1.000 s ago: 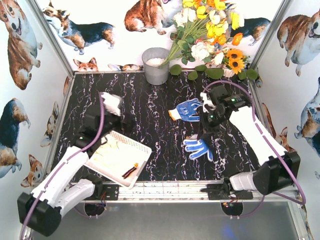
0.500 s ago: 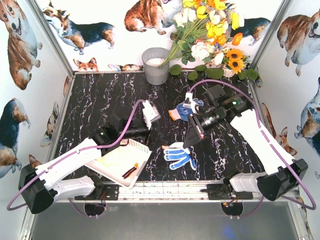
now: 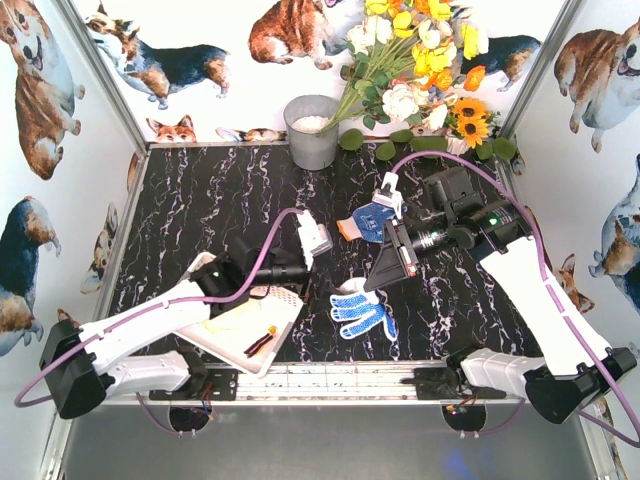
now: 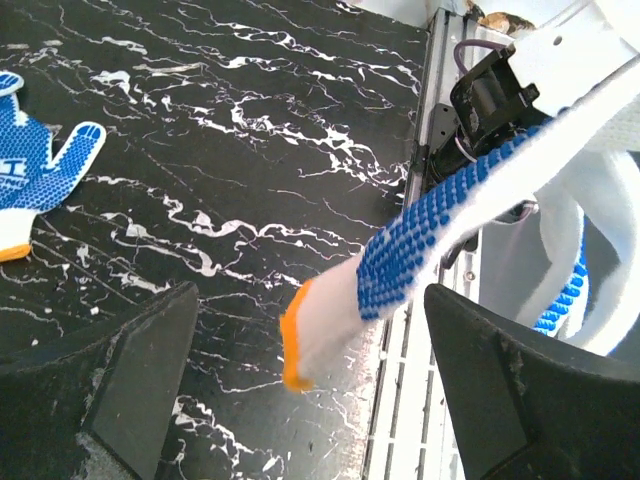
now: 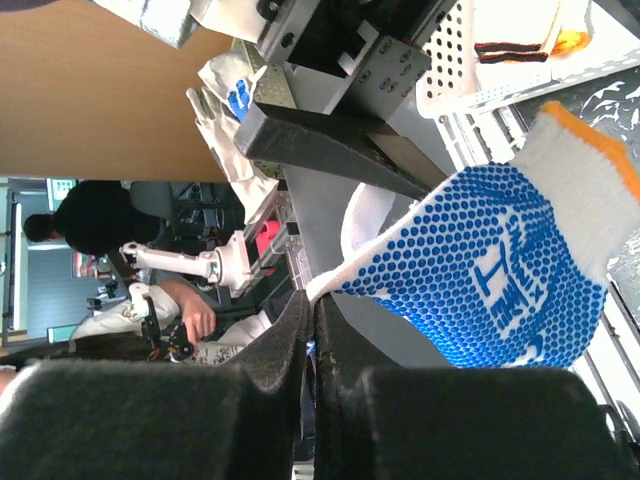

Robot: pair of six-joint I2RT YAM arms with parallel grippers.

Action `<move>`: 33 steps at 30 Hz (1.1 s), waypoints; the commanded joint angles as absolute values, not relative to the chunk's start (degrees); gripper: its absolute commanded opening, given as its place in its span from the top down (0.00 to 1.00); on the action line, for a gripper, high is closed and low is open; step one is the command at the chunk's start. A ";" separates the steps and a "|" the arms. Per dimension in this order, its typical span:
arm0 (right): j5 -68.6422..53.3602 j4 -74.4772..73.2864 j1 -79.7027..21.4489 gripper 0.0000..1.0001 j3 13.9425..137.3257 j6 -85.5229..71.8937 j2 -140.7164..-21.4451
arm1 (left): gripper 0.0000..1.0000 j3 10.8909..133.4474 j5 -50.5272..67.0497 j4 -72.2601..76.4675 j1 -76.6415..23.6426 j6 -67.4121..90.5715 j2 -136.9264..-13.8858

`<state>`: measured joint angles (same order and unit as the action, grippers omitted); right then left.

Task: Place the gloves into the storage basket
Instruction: Turn over the glove at the center of the board.

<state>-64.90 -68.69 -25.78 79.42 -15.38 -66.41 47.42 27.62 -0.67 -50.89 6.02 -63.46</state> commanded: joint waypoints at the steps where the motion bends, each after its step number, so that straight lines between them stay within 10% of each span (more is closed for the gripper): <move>1: -66.70 -65.63 -26.02 1.00 81.91 -16.35 -65.47 | 0.12 47.98 28.33 5.53 -52.21 7.66 -65.75; 6: -64.65 -65.43 -26.02 1.00 81.91 -16.35 -65.65 | 0.25 48.41 30.21 6.98 -54.71 9.96 -68.42; 15: -45.34 -60.80 -23.83 1.00 73.94 -20.14 -66.69 | 0.95 41.12 25.48 14.75 -56.22 27.09 -70.68; 22: -33.23 -49.52 -17.73 0.95 60.52 -27.52 -69.79 | 1.00 37.81 17.49 23.14 -59.91 43.38 -79.43; 33: -19.83 -45.26 -14.69 0.49 58.23 -28.46 -72.63 | 1.00 46.72 10.05 16.98 -58.46 55.90 -98.21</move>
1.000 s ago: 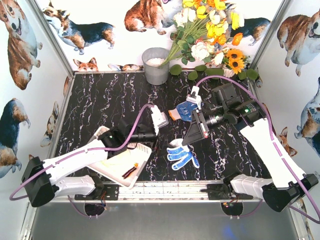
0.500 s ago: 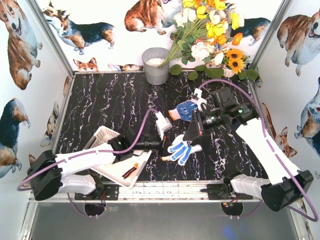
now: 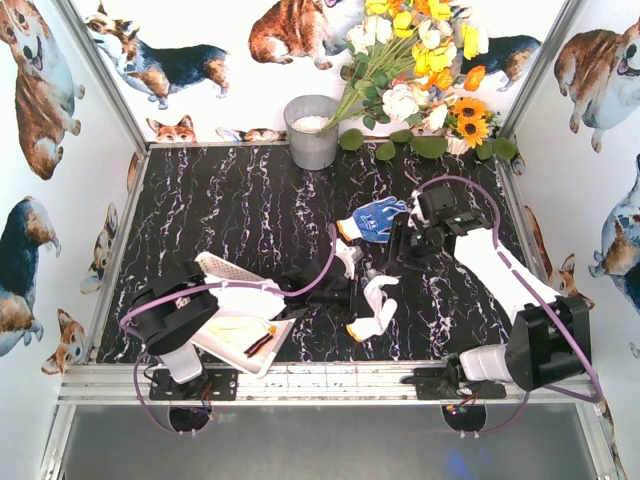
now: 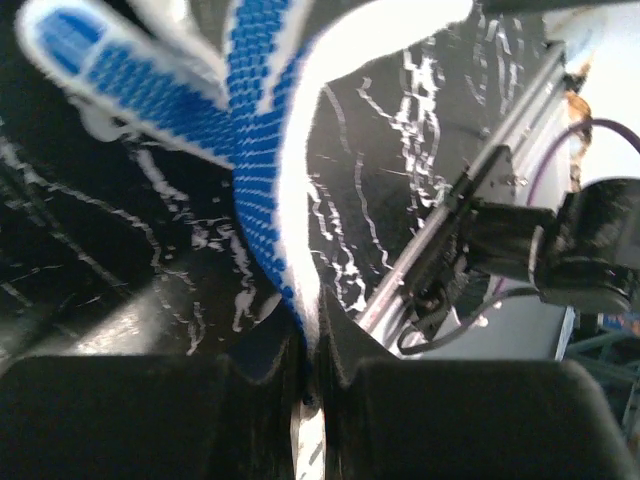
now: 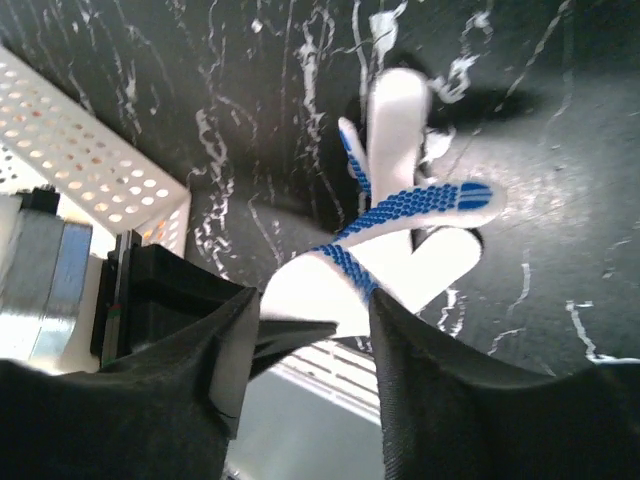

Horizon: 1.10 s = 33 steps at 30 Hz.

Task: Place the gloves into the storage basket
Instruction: Turn over the glove at the center of the board.

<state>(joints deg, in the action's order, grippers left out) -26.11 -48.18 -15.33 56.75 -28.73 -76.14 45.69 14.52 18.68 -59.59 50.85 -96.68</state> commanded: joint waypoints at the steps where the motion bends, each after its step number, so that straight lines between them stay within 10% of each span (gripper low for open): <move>1: -18.68 -46.10 -14.68 0.46 58.31 -27.96 -71.55 | 1.00 45.96 9.63 17.15 -57.73 56.61 -98.19; 19: -13.07 -52.81 -14.68 0.42 49.77 -34.08 -53.19 | 0.27 55.42 -5.37 -10.44 -56.73 41.45 -85.44; 25: -19.15 -48.65 -14.91 0.53 43.54 -37.24 -52.75 | 0.25 58.17 -15.39 -16.78 -56.77 37.35 -80.89; 33: -22.86 -35.17 -19.91 0.74 34.75 -44.84 -57.37 | 0.48 53.82 -1.83 -5.86 -57.39 39.85 -84.34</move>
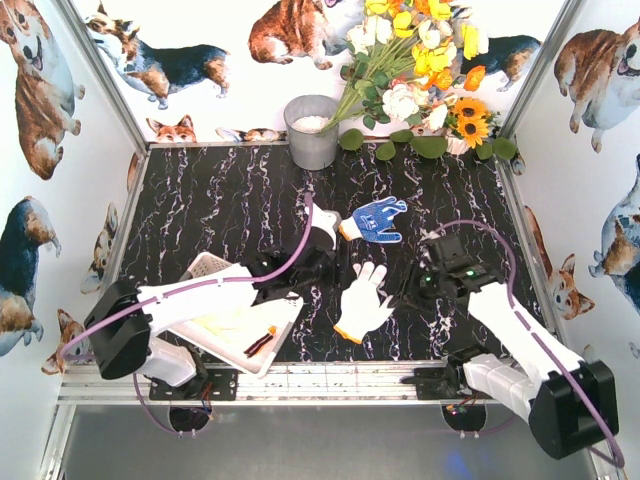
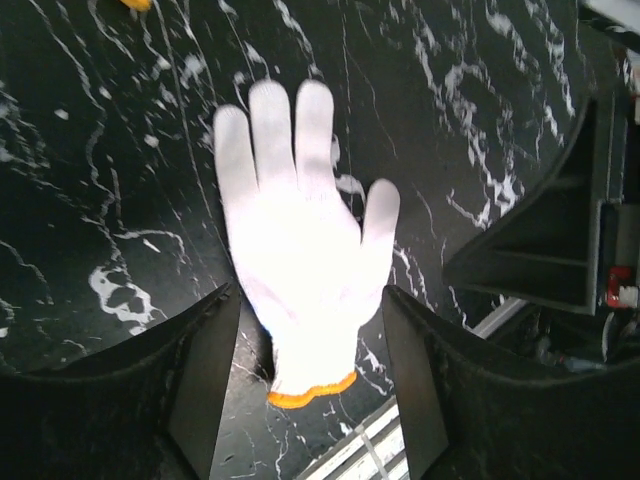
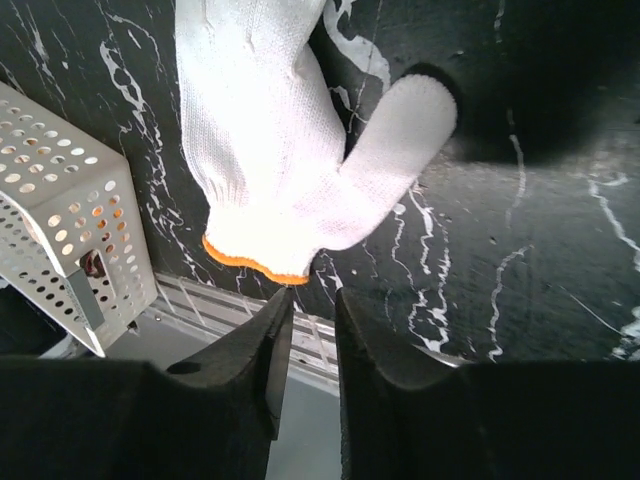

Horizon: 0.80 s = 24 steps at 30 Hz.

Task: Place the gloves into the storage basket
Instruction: Turn over the glove at the center of the board, then adjust the glove at the center of the board.

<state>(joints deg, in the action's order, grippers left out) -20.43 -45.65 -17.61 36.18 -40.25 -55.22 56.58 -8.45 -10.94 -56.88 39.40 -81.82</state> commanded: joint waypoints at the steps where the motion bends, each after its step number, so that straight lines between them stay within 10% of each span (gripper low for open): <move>1: -22.56 -34.40 -20.52 0.76 34.64 -45.30 -58.53 | 0.51 53.31 -0.02 -3.88 -57.42 40.37 -85.23; 11: -17.66 -26.59 -23.42 0.86 33.35 -46.34 -68.23 | 0.68 55.68 8.63 -0.57 -58.27 40.71 -96.94; 24: -13.07 -24.91 -22.85 0.67 36.76 -41.32 -73.29 | 0.55 50.72 1.39 -4.29 -58.31 43.06 -94.99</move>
